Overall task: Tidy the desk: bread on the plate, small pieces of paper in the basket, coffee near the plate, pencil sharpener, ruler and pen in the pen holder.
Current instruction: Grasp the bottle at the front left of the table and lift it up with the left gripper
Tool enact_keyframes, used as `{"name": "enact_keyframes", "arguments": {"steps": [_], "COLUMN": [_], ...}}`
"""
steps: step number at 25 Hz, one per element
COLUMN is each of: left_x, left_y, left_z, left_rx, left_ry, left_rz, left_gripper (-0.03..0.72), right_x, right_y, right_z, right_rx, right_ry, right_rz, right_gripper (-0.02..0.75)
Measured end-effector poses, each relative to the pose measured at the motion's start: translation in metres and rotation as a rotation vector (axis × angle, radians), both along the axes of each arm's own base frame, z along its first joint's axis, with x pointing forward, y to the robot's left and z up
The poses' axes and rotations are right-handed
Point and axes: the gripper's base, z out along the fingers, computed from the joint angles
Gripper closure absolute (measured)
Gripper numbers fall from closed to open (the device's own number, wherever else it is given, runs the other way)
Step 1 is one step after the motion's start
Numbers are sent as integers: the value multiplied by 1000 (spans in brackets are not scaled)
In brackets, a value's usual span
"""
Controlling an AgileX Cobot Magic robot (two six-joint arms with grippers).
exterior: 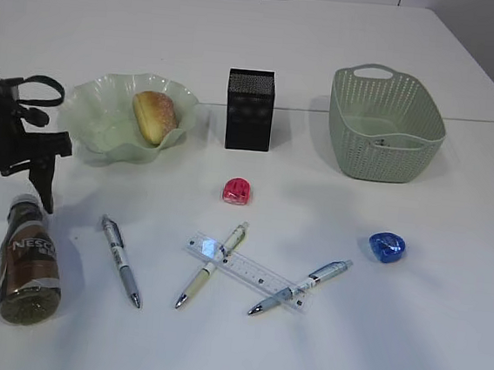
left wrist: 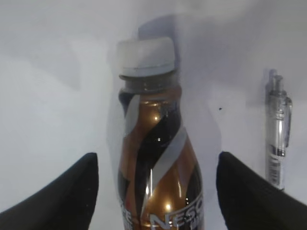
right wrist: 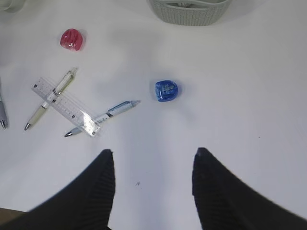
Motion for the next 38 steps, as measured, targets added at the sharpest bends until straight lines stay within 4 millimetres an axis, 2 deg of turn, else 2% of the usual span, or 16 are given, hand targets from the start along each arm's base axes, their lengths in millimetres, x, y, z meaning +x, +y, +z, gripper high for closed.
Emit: {"name": "enact_keyframes", "arguments": {"steps": [26, 29, 33, 35, 38], "left_x": [8, 8, 8, 8, 9], "left_y": [-1, -1, -1, -1, 2], "left_z": [-58, -58, -59, -59, -59], "left_rx": [23, 22, 24, 31, 62], "left_ry": [131, 126, 127, 126, 125], "left_rz": [10, 3, -5, -14, -45], "left_gripper": [174, 234, 398, 432, 440], "right_x": [0, 1, 6, 9, 12], "right_y": [-1, -1, 0, 1, 1], "right_z": [0, -1, -5, -7, -9], "right_rx": [-26, -27, -30, -34, -36], "right_ry": [-5, -2, 17, 26, 37], "right_rz": [2, 2, 3, 2, 3], "right_gripper": [318, 318, 318, 318, 318]}}
